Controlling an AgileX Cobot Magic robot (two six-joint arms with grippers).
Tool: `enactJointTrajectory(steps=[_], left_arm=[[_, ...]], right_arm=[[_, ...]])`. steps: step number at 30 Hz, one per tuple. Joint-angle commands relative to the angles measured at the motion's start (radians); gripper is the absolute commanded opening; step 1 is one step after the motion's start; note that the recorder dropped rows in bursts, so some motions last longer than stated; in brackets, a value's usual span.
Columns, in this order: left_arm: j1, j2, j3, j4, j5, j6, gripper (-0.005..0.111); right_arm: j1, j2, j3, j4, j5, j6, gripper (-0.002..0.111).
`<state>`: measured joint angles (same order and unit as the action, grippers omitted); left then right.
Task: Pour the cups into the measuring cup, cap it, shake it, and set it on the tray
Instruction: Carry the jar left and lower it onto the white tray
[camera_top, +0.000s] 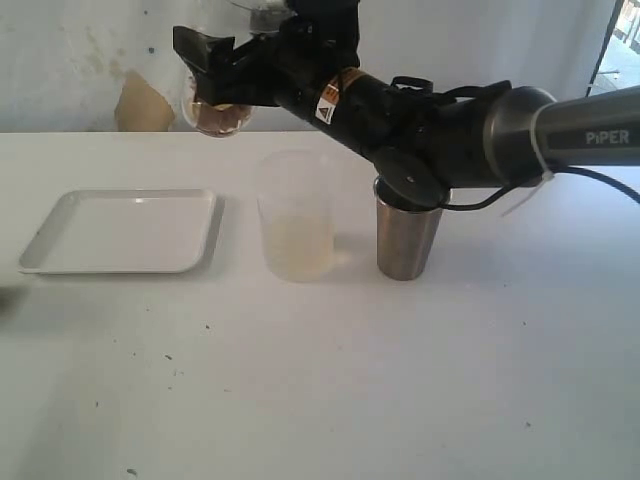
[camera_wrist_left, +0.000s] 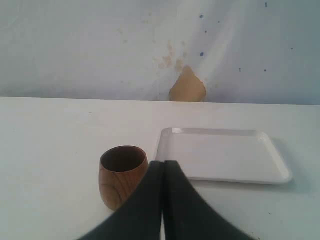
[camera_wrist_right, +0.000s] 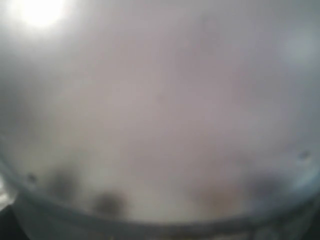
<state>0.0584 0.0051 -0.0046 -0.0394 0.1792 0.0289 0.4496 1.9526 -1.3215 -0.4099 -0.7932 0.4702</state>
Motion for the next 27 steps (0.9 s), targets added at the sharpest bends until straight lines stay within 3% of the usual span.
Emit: enactJointTrajectory(steps=[1,19,23,27], left_arm=[[0.000,-0.005,0.005,-0.005,-0.004,-0.002,0.001],[0.000,-0.005,0.005,-0.005,-0.004,-0.002,0.001],[0.000,-0.005,0.005,-0.005,-0.004,-0.002,0.001],[0.000,-0.005,0.005,-0.005,-0.004,-0.002,0.001]], right_arm=[[0.000,-0.008,0.000,0.005,-0.031,0.005,0.000],[0.000,-0.008,0.000,0.005,-0.032,0.009,0.000],[0.008,-0.008,0.000,0.001,-0.023,0.265,0.000],[0.025,-0.006,-0.002,-0.060,-0.021,0.296,0.000]])
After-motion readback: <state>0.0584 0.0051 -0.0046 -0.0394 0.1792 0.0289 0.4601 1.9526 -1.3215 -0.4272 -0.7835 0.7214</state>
